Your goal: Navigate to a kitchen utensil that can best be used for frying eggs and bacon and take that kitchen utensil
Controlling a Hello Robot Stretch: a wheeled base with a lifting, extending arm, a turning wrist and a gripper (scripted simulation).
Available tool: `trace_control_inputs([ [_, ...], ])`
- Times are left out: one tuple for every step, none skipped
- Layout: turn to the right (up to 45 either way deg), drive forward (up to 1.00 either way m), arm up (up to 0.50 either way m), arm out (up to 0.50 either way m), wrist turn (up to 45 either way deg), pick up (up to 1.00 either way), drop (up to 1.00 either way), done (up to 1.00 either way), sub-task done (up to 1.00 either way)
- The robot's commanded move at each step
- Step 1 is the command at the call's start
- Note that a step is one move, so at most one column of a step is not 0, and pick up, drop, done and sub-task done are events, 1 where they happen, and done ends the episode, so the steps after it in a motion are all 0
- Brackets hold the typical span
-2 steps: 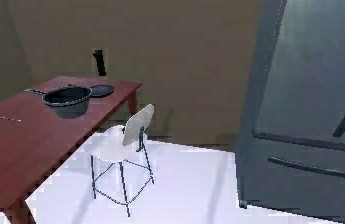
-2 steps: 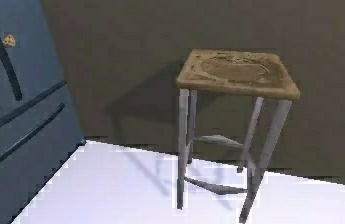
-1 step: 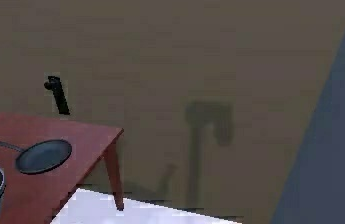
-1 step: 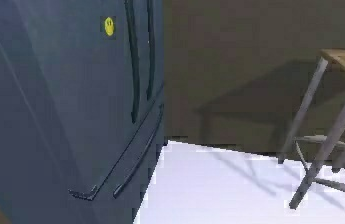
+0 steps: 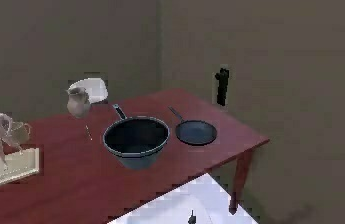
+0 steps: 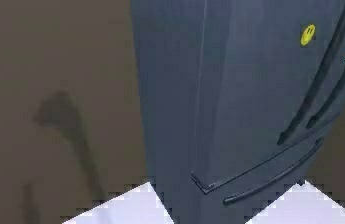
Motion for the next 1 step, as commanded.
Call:
trace_control_inputs([
  [-45.0,0.0,0.0,0.0,0.0,0.0,0.0,0.0,0.0],
])
